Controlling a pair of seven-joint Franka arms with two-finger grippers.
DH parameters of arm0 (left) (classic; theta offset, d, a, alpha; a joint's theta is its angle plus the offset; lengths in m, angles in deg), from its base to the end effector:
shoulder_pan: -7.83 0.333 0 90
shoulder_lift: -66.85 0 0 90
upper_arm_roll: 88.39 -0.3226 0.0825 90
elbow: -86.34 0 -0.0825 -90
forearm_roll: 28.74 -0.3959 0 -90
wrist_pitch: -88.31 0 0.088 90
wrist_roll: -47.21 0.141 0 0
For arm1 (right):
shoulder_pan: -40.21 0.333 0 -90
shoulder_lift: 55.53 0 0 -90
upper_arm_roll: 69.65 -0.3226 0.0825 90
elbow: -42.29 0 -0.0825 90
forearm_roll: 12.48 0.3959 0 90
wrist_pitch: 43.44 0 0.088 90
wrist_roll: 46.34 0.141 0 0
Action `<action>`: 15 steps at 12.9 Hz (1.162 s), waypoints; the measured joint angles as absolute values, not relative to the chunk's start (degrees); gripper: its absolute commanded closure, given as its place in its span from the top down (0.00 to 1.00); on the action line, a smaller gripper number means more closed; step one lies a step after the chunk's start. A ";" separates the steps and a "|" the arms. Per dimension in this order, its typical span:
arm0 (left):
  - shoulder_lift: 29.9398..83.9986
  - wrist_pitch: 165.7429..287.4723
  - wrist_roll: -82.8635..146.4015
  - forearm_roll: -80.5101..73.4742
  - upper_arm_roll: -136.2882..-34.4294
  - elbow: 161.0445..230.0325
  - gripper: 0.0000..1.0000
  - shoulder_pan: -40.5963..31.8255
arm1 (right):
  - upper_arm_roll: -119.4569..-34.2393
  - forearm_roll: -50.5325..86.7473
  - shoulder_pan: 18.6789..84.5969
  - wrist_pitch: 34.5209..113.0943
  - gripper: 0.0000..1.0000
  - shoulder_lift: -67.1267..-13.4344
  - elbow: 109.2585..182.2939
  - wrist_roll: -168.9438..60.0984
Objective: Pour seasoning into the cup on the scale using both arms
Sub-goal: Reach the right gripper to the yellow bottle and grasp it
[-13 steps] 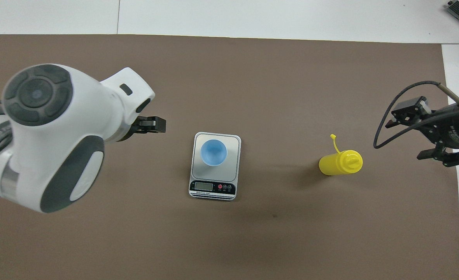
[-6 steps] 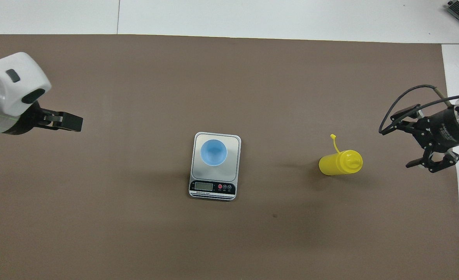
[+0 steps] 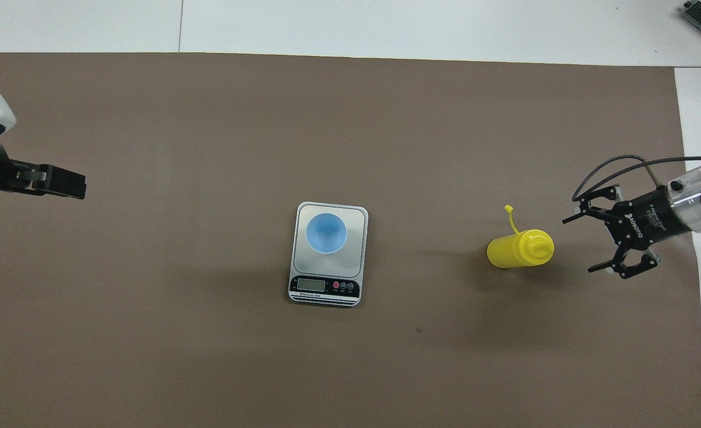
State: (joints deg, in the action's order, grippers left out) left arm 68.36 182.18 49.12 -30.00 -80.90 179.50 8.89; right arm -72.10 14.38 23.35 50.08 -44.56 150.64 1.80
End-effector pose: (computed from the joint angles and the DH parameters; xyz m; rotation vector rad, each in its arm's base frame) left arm 0.5622 -0.0612 0.5912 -3.1087 0.2283 -0.0616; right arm 0.5507 -0.0790 0.3601 -2.2238 1.5692 0.7845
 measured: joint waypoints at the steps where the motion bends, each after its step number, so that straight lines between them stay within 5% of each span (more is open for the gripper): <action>1: 68.36 182.18 49.13 -29.59 -80.94 179.62 1.00 9.36 | -72.12 16.79 23.35 51.91 1.00 -44.04 152.11 1.80; 10: 68.13 178.00 49.19 -27.23 -80.87 176.51 1.00 12.47 | -72.33 28.87 23.64 56.87 1.00 -38.72 159.38 3.82; 11: 68.07 177.98 49.19 -27.23 -80.77 176.51 1.00 12.48 | -72.37 29.77 24.00 56.87 0.94 -38.72 159.70 4.09; 13: 67.95 177.96 49.28 -27.23 -80.45 176.51 1.00 12.48 | -72.46 30.59 25.00 56.88 0.13 -38.76 159.81 4.48; 14: 67.89 177.96 49.55 -27.23 -80.29 176.51 1.00 12.48 | -72.51 31.36 25.99 56.95 0.00 -38.95 159.79 4.48; 15: 67.85 177.95 49.78 -27.23 -80.21 176.51 1.00 12.48 | -72.52 32.16 27.05 57.30 0.00 -39.31 159.73 4.68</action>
State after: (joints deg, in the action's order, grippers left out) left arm 67.85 177.95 49.78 -27.23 -80.21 176.51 12.48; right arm -72.52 32.16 27.05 57.30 -39.31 159.73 4.68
